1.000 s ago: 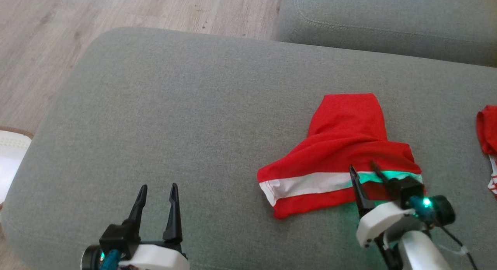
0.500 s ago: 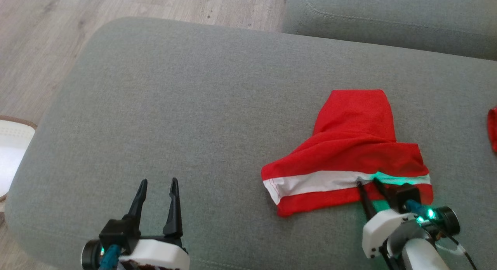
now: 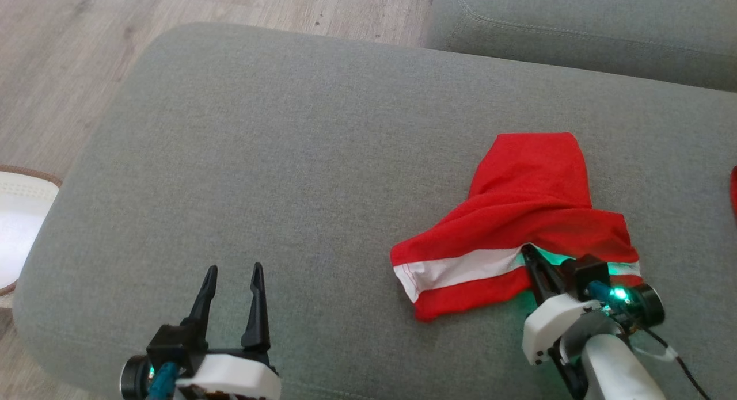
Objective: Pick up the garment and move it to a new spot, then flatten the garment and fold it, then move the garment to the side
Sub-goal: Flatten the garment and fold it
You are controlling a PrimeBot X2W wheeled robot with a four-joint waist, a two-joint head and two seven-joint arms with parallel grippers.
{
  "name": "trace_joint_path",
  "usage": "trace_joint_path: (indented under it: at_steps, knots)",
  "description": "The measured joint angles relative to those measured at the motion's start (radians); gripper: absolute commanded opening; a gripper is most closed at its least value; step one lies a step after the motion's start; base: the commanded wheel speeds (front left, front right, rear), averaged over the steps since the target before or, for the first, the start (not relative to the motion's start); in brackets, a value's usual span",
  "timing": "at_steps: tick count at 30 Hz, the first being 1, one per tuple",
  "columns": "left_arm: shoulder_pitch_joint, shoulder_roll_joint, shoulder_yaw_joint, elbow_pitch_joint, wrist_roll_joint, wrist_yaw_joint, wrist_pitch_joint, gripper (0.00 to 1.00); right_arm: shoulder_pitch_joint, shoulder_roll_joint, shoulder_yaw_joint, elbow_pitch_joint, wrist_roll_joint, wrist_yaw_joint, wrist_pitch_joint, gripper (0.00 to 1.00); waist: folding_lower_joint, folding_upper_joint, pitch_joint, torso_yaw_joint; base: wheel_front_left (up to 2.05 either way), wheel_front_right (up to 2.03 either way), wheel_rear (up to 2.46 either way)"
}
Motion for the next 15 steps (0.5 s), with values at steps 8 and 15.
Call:
trace_joint_path:
  at_steps: [8, 15]
  knots:
    - [0.0, -0.001, 0.005, 0.001, 0.0, 0.0, 0.0, 1.0, 0.0, -0.001, 0.163, -0.013, 0.079, 0.0, 0.005, 0.0, 0.0, 0.0, -0.001, -0.005, 0.0, 0.0, 0.0]
    - [-0.004, -0.004, 0.004, 0.002, 0.0, -0.008, 0.0, 1.0, -0.029, -0.003, 0.28, -0.027, 0.132, 0.0, 0.021, 1.0, 0.0, 0.0, -0.004, 0.014, 0.0, 0.0, 0.0]
